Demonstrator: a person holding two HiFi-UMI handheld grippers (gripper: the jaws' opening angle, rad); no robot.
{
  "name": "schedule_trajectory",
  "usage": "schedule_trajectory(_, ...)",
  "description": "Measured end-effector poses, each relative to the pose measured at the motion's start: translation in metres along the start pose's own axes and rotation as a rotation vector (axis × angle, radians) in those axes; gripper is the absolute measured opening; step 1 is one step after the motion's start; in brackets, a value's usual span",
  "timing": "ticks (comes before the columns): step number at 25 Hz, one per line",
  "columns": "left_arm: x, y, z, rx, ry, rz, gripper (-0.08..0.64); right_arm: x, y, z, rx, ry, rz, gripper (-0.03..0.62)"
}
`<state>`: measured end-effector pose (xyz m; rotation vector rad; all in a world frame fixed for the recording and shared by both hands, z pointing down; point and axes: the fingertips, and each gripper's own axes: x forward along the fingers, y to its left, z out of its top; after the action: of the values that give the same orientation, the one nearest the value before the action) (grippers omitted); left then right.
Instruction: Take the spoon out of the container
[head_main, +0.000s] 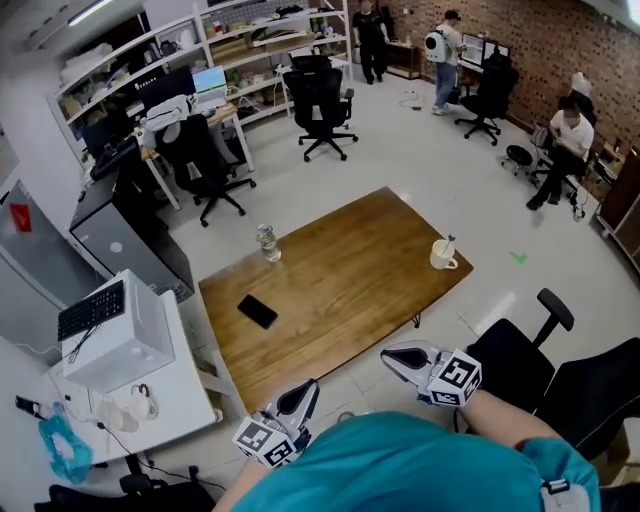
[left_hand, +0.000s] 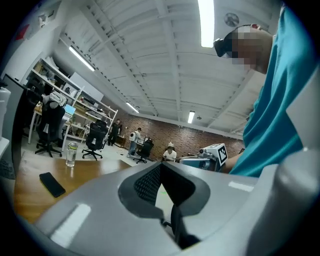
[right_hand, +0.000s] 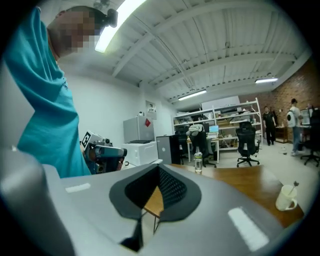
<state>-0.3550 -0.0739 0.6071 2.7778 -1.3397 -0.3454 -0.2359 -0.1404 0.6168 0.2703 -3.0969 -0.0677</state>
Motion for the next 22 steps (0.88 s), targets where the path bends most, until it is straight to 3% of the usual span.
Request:
schedule_trajectory(4,0.013,0.108,0.0,-0.036,-0.025,-0.077,-0.002,0.084,-0.06,-0.018,-0.001,0.053,-0.082,0.002)
schedule_trajectory(7,0.028,0.145,0.008,-0.055,-0.031,-0.109,-0.002,0.108,-0.086,-0.016,0.01,0.085,-0.116,0.002)
schedule_trajectory(11,0.044,0.19,-0.004,-0.062,-0.044,-0.126,-0.002,0.123,-0.129,-0.045,0.034,0.092,-0.166,0.003)
schedule_trajectory(18,0.117,0.208,-0.001,-0.043,-0.038,-0.022,-0.002,0.067,-0.246,-0.063,0.117,0.073,-0.181,0.057)
schedule_trajectory(22,0.185,0.203,-0.011,-0.041,-0.022,0.076,-0.003,0.0,-0.345,-0.078,0.133,0.086,-0.216,0.08)
